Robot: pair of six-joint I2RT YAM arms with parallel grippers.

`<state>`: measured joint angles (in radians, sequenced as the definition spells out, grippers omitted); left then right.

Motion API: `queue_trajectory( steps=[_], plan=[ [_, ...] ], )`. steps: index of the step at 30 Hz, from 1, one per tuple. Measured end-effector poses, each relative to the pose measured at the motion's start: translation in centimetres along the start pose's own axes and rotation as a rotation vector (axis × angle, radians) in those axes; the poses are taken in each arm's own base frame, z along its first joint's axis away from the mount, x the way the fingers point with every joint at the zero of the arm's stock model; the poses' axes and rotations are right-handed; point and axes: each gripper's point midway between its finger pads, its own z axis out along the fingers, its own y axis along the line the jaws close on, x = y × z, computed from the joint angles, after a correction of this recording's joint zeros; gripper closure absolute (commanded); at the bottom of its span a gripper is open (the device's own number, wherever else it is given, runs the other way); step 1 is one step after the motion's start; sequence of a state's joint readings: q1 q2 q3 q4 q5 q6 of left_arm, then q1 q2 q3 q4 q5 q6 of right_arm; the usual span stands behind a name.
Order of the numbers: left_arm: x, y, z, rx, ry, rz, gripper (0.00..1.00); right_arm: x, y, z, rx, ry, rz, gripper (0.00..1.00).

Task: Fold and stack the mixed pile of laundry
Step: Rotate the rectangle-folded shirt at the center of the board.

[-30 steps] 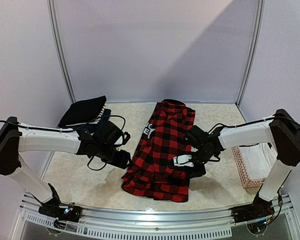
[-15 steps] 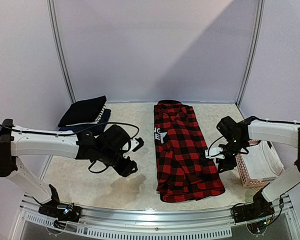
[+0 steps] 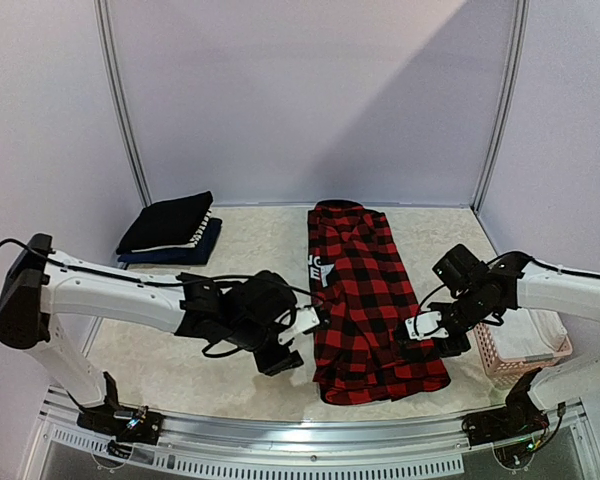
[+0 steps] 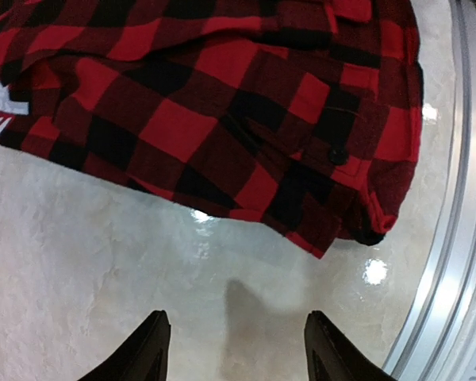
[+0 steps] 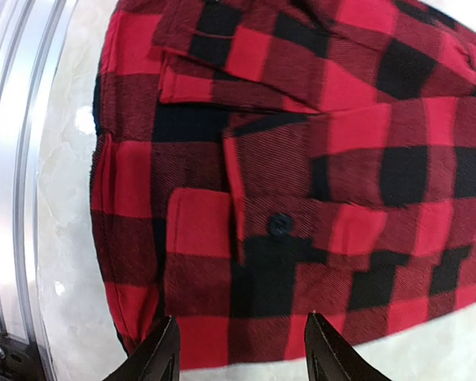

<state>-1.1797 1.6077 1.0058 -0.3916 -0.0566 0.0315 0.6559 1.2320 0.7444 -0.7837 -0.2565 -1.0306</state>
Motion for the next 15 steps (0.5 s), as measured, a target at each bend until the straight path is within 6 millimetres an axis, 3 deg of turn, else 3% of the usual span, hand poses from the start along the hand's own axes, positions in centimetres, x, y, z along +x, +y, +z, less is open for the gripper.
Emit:
queue_trajectory(
  steps=[8, 15],
  plan=[
    [-1.4, -3.0, 4.2, 0.031, 0.066, 0.173, 0.41, -0.8, 0.1, 1.7, -0.006, -0.008, -0.052, 0.47],
    [-1.3, -3.5, 5.7, 0.025, 0.092, 0.220, 0.41, -0.3, 0.3, 3.8, -0.036, 0.017, -0.073, 0.46]
  ],
)
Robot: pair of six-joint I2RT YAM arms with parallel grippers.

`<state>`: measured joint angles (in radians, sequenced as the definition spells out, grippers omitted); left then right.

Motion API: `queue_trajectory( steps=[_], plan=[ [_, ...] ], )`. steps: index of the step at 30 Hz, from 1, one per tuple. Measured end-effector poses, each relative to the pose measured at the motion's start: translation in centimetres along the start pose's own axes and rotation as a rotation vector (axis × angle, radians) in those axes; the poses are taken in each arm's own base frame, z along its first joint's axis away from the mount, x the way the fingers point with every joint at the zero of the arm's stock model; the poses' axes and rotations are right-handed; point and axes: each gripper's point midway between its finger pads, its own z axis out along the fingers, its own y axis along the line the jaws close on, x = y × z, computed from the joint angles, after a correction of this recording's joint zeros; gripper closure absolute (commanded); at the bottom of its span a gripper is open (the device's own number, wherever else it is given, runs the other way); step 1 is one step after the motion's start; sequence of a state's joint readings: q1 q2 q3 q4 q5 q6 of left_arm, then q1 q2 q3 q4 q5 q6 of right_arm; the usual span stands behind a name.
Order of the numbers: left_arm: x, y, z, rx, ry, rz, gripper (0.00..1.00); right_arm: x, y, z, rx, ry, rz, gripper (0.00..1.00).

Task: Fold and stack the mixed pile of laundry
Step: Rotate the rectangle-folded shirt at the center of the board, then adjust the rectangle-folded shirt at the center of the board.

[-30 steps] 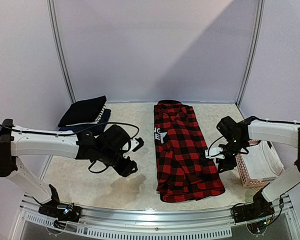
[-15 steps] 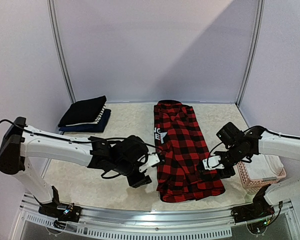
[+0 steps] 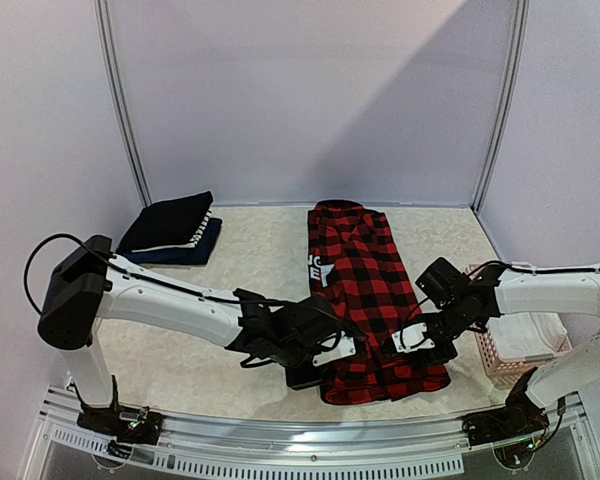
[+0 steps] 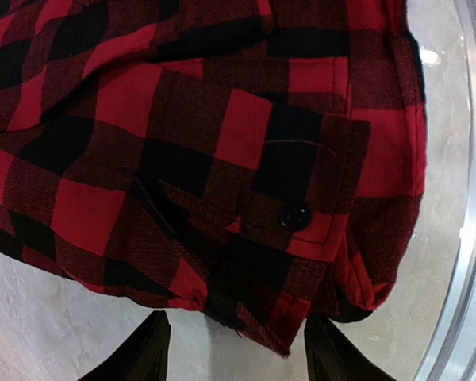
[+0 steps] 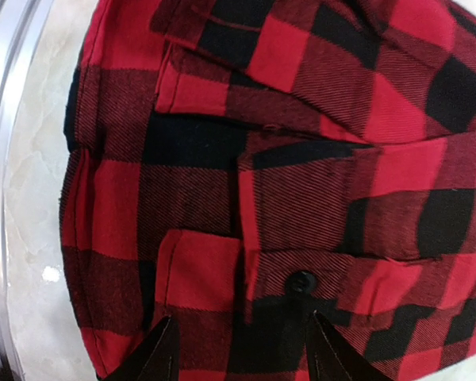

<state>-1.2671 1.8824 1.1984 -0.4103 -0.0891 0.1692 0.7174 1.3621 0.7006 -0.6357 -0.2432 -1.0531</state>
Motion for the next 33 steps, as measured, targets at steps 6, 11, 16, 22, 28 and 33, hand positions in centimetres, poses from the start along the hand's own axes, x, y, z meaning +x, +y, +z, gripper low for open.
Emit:
queue_trajectory(
  steps=[6, 11, 16, 22, 28, 33],
  plan=[
    [0.0, 0.1, 0.0, -0.007, 0.000, -0.002, 0.41, -0.4, 0.1, 1.0, -0.008, -0.001, -0.024, 0.53],
    [1.1, 0.1, 0.0, -0.017, 0.008, -0.016, 0.41, -0.4, -0.4, 1.9, 0.003, 0.013, -0.013, 0.82],
    [2.0, 0.2, -0.7, -0.031, 0.007, -0.024, 0.41, -0.3, -1.0, 2.1, 0.010, 0.035, 0.009, 0.94],
    [1.6, 0.3, -1.4, -0.035, -0.013, -0.018, 0.41, -1.0, -1.2, -0.9, 0.056, 0.021, 0.019, 0.97],
    [1.4, 0.4, -1.4, -0.036, -0.022, -0.018, 0.41, -1.7, -2.1, -4.4, 0.162, -0.002, 0.007, 0.97],
    [0.9, 0.9, -1.6, -0.039, -0.049, -0.053, 0.41, -0.3, -1.3, -3.8, 0.147, 0.051, 0.017, 0.86]
  ],
)
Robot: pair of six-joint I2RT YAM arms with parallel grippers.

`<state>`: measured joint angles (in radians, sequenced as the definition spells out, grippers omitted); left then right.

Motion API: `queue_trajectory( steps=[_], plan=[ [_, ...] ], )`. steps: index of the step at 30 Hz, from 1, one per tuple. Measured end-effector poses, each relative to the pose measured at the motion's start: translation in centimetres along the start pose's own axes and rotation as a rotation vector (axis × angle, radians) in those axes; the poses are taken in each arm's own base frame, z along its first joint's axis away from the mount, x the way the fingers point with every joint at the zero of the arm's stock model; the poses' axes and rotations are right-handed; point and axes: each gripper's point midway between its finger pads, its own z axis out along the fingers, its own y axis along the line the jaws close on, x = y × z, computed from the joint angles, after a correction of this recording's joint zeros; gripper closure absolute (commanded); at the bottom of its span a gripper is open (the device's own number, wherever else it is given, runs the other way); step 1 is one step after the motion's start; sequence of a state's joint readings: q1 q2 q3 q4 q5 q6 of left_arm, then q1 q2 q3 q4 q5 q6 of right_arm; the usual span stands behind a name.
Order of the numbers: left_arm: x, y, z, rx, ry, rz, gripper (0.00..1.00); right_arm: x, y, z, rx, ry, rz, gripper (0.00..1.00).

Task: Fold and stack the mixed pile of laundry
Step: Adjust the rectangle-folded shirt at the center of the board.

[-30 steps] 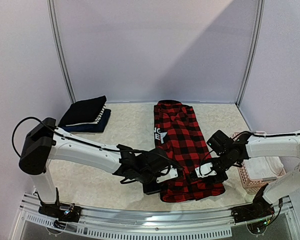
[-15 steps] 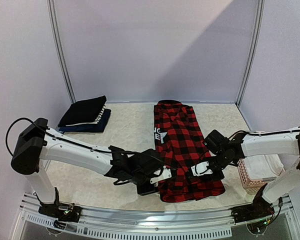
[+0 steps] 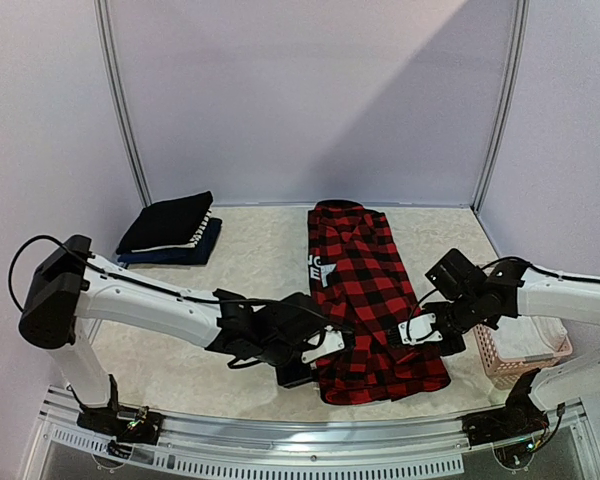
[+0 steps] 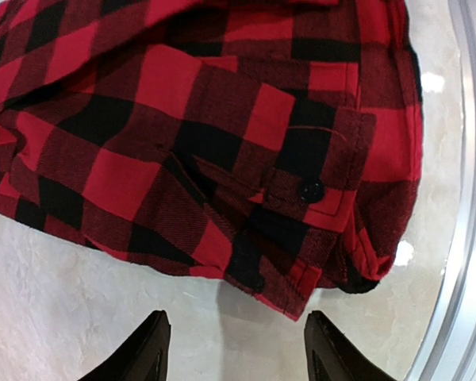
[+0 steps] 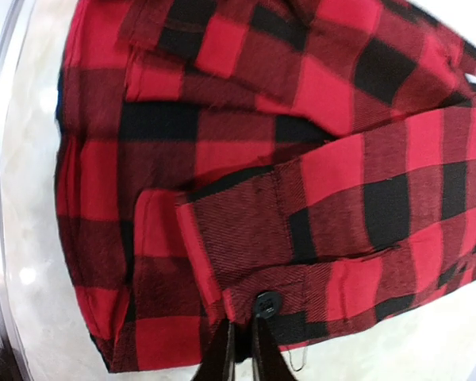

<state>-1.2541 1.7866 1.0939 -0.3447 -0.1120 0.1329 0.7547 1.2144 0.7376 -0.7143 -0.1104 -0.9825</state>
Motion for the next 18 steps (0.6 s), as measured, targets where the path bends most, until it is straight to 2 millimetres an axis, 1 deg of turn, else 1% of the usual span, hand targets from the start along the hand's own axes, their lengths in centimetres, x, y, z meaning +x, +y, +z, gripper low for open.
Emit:
queue_trajectory(
  steps=[3, 5, 7, 9, 12, 14, 16, 18],
  plan=[
    [-0.2, 0.7, -0.9, -0.007, -0.034, -0.039, 0.41, 0.8, 0.9, 0.4, -0.027, 0.025, 0.010, 0.66],
    [-0.3, 1.6, -1.9, -0.017, -0.060, -0.073, 0.41, 0.8, 1.4, 0.6, -0.056, 0.028, 0.015, 0.55],
    [-0.6, 2.5, -2.8, -0.031, -0.091, -0.109, 0.41, 0.3, 1.9, 0.4, -0.089, 0.005, 0.025, 0.53],
    [-0.8, 3.2, -3.6, -0.043, -0.120, -0.145, 0.41, -1.0, 1.9, -0.2, -0.099, -0.041, 0.030, 0.53],
    [-0.6, 4.6, -4.6, -0.070, -0.157, -0.220, 0.41, -4.0, 1.3, -1.5, -0.088, -0.138, 0.006, 0.54],
    [0.0, 5.9, -5.2, -0.108, -0.165, -0.282, 0.40, -5.9, 1.0, -1.9, -0.093, -0.186, -0.018, 0.55],
    [0.2, 7.3, -5.8, -0.153, -0.173, -0.332, 0.41, -7.4, 1.3, -1.2, -0.121, -0.204, -0.044, 0.55],
    [0.3, 8.2, -6.3, -0.188, -0.183, -0.367, 0.41, -8.3, 2.2, 0.4, -0.167, -0.194, -0.071, 0.55]
  ],
)
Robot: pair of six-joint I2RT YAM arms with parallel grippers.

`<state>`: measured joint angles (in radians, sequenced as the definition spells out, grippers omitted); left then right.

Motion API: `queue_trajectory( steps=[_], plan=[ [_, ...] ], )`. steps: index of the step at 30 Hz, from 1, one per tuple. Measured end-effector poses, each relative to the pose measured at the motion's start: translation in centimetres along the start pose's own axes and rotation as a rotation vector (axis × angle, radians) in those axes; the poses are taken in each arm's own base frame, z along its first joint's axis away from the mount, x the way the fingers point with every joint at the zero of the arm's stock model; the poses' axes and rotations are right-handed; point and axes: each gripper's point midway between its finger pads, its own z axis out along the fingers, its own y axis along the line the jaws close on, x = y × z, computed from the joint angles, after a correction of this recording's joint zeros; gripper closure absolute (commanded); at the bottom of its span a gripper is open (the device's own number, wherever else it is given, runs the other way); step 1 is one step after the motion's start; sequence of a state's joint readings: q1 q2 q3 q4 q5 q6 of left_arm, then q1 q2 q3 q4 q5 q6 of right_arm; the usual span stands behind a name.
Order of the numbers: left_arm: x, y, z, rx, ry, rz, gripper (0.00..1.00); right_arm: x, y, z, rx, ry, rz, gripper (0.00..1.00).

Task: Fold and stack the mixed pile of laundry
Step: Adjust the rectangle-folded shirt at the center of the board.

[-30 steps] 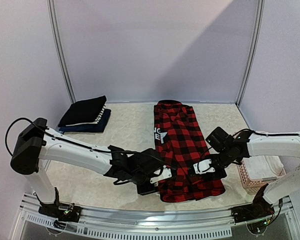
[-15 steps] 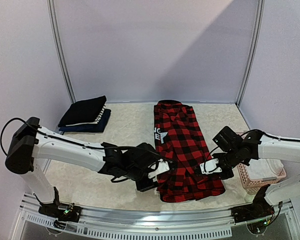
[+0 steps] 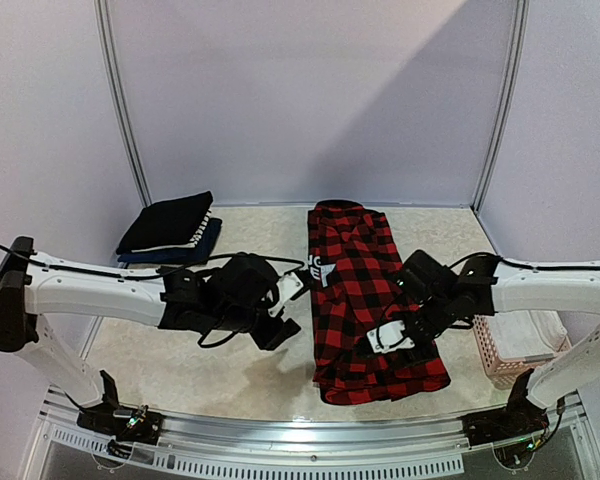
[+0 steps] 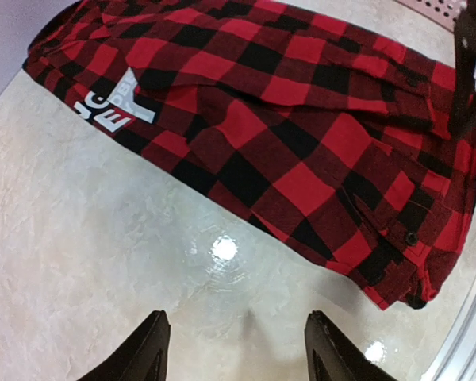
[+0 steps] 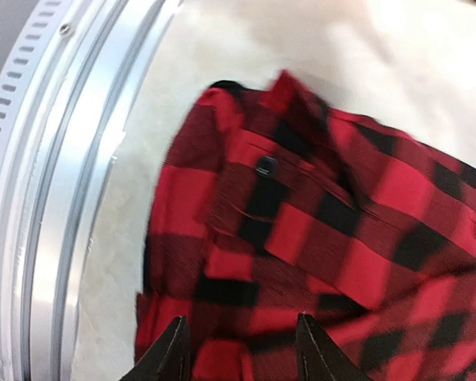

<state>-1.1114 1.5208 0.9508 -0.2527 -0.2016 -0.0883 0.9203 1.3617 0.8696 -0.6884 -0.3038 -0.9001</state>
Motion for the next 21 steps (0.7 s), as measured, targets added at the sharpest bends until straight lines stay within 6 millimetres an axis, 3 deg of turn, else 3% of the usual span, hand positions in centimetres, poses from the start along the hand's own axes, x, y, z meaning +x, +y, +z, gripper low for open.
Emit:
queue_trajectory(
  steps=[6, 10, 16, 17, 21],
  plan=[
    [-0.8, 1.4, -1.8, -0.059, -0.047, -0.067, 0.40, -1.1, 2.2, 4.4, -0.116, 0.062, -0.045, 0.54],
    [-0.5, 1.9, -2.5, -0.074, -0.060, -0.091, 0.40, -1.8, 2.1, 5.8, -0.110, 0.086, -0.063, 0.55],
    [0.1, 2.1, -2.9, -0.082, -0.061, -0.103, 0.40, -1.3, 1.7, 7.3, -0.104, 0.134, -0.053, 0.54],
    [0.1, 2.1, -2.9, -0.083, -0.061, -0.103, 0.40, -1.1, 1.7, 7.4, -0.105, 0.141, -0.051, 0.56],
    [0.5, 2.2, -2.8, -0.090, -0.053, -0.101, 0.40, -0.8, 1.6, 7.6, -0.093, 0.164, -0.045, 0.78]
  ],
)
